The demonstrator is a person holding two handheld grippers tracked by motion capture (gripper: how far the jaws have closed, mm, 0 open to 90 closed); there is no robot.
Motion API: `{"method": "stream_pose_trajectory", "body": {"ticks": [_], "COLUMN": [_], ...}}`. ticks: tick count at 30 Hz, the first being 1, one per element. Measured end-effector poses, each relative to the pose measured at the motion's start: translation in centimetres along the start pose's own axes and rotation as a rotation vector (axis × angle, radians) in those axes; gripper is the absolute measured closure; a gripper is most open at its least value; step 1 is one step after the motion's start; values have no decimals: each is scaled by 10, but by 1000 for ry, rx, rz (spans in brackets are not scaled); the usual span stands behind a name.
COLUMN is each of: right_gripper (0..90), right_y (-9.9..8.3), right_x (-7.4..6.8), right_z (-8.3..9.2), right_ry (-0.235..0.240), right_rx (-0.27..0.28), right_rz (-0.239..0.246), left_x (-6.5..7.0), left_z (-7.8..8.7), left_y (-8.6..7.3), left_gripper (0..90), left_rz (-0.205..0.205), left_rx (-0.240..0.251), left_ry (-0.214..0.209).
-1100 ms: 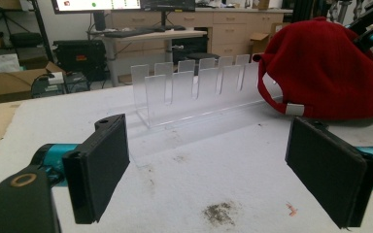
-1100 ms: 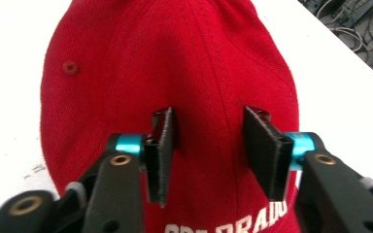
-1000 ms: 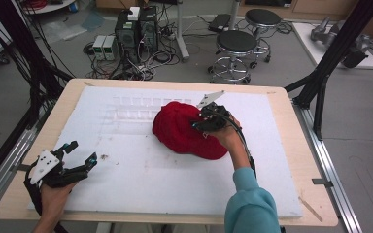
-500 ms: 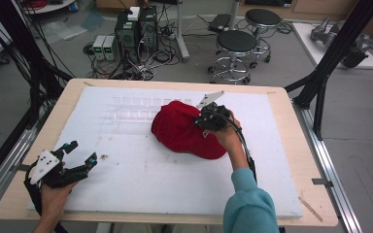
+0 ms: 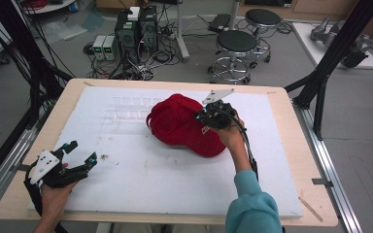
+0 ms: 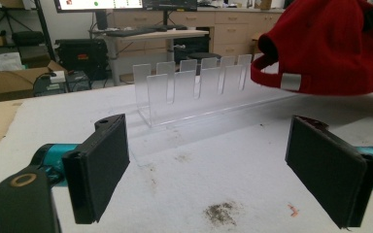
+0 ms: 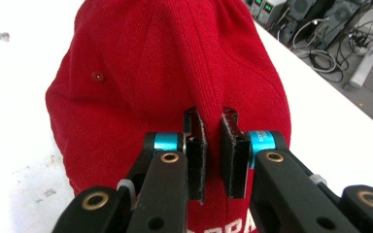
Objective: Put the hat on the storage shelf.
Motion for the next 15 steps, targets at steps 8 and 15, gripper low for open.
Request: {"method": "stream_pose_trajectory", "body": {"ticks": [8,15], "right_gripper": [827,827], "right_y": [12,27], "right_x": [-3,-16], "right_z": [26,45], "right_ry": [16,49], "right_rx": [117,232], "right_rz": [-60,-75], "left_x": [0,1], "left_z": [0,-1], "left_y": [0,0], "left_gripper": [162,167], "left_rz": [1,-4], "left_rx": [-2,-9], "left_ry": [-1,-4]}}
Point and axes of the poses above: each handheld gripper's, and its own axes: z roughly backward along the jaws, y roughly out of its top, x roughly to its right, the point moved 7 cm from there along -z, roughly forward along the jaws, and after that the axes turned 1 degree about y, right-handed, at the moved point
